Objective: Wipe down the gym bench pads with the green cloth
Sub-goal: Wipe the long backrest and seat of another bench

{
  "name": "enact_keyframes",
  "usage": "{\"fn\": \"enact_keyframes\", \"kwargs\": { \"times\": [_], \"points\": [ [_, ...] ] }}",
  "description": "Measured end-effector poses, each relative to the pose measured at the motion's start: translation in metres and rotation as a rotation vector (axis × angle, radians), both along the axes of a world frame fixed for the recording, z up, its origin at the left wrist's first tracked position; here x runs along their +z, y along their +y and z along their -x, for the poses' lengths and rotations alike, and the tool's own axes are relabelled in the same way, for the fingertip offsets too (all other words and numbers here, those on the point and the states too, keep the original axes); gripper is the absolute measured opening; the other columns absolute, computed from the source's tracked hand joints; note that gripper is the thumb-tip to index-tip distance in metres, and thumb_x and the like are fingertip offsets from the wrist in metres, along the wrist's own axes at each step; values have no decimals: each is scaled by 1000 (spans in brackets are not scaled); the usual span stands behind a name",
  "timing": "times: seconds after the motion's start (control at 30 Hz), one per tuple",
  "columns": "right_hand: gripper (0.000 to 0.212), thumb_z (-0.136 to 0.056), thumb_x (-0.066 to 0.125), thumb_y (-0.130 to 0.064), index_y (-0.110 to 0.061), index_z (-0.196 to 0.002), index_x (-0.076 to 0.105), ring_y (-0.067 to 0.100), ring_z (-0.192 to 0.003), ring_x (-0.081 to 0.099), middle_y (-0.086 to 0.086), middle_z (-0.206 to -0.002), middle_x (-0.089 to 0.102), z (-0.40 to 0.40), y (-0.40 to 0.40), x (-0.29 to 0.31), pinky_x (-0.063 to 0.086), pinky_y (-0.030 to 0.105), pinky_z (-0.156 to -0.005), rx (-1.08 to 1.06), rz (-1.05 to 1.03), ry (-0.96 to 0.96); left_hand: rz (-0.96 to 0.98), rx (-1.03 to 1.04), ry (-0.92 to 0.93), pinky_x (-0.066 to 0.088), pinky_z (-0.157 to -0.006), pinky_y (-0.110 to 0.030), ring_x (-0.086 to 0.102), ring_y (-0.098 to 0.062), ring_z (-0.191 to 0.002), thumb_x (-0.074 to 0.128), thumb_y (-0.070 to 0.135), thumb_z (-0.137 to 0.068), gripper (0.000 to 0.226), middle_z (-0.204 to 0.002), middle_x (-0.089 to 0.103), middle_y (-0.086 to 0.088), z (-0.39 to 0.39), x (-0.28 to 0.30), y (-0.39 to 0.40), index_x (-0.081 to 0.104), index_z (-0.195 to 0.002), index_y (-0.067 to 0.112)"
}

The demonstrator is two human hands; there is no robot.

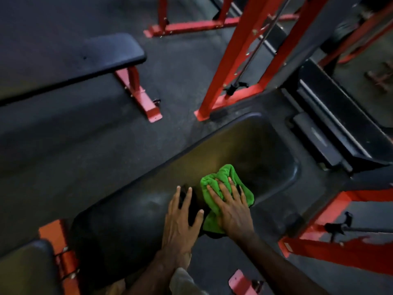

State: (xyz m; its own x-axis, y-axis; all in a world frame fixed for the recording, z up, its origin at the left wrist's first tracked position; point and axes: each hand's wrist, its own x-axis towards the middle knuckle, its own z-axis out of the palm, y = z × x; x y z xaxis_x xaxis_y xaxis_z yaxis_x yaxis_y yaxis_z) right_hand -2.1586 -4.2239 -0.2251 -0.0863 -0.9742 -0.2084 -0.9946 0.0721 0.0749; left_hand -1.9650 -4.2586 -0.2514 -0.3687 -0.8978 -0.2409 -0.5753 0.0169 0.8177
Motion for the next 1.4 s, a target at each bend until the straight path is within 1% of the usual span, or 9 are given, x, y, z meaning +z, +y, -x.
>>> {"fn": "enact_keyframes", "kwargs": {
  "times": [0.1, 0.27, 0.57, 0.7, 0.83, 1.03, 1.17, 1.27, 1.4],
  "points": [
    [86, -80, 76, -42, -38, -157, 39, 38, -153, 31, 3, -161, 43, 53, -7, 35, 33, 58, -119, -75, 16, -11, 10, -94, -44, 27, -125, -44, 10, -19, -159, 38, 74, -90, 81, -173, -5, 9, 35, 26, -15, 19, -163, 42],
    [88, -72, 80, -35, -37, -153, 46, 40, -148, 38, 5, -157, 48, 125, -36, 85, 41, 59, -113, -248, 120, -81, 40, -202, -42, 21, -124, -33, 12, -15, -158, 59, 55, -98, 83, -173, -1, 5, 90, 76, -50, 12, -163, 38],
    [91, -81, 73, -54, -39, -160, 32, 46, -140, 37, 9, -162, 35, 149, -57, 86, 40, 66, -108, -380, 227, -141, 129, -218, -126, 14, -129, -41, 6, -20, -159, 55, 58, -99, 84, -174, 0, 1, 178, 117, -121, 12, -165, 30],
    [86, -86, 62, -64, -44, -161, 25, 48, -137, 42, 11, -163, 34, 161, -68, 79, 47, 66, -100, -339, 235, -114, 234, -54, -126, 7, -128, -42, 7, -20, -159, 36, 62, -103, 72, -173, 9, 0, 224, 99, -169, 15, -164, 30],
    [72, -91, 45, -64, -46, -159, 31, 41, -121, 54, 13, -155, 41, 179, -116, 81, 54, 53, -94, -266, 336, -215, 378, -28, -126, 19, -128, -42, 28, -13, -152, 25, 64, -102, 68, -165, 34, 4, 234, 60, -175, 23, -162, 31],
    [55, -85, 67, -54, -42, -139, 61, 34, -114, 62, 2, -140, 53, 187, -204, 87, 50, 42, -100, -232, 312, -475, 409, 39, -61, 18, -127, -38, 29, -9, -152, 30, 48, -108, 55, -163, 38, 5, 231, 37, -173, 29, -160, 30],
    [76, -85, 57, -58, -56, -155, 30, 33, -128, 47, 1, -162, 33, 177, -125, 94, 51, 48, -98, -209, 317, -301, 436, 46, -75, 20, -126, -34, 32, -7, -150, 28, 48, -107, 56, -162, 39, 8, 232, 41, -173, 31, -160, 31],
    [83, -87, 56, -61, -56, -159, 14, 34, -120, 53, 5, -159, 32, 180, -99, 90, 54, 50, -95, -341, 302, -261, 436, 81, -81, 21, -123, -34, 33, -6, -148, 30, 47, -105, 56, -160, 41, 8, 236, 43, -172, 33, -159, 32],
    [64, -92, 56, -63, -48, -153, 40, 35, -107, 62, 6, -132, 51, 187, -179, 90, 54, 44, -90, -433, 315, -396, 438, 60, -40, 21, -125, -35, 22, 8, -147, 34, 45, -106, 55, -162, 38, 11, 232, 40, -172, 32, -159, 32]
  ]
}}
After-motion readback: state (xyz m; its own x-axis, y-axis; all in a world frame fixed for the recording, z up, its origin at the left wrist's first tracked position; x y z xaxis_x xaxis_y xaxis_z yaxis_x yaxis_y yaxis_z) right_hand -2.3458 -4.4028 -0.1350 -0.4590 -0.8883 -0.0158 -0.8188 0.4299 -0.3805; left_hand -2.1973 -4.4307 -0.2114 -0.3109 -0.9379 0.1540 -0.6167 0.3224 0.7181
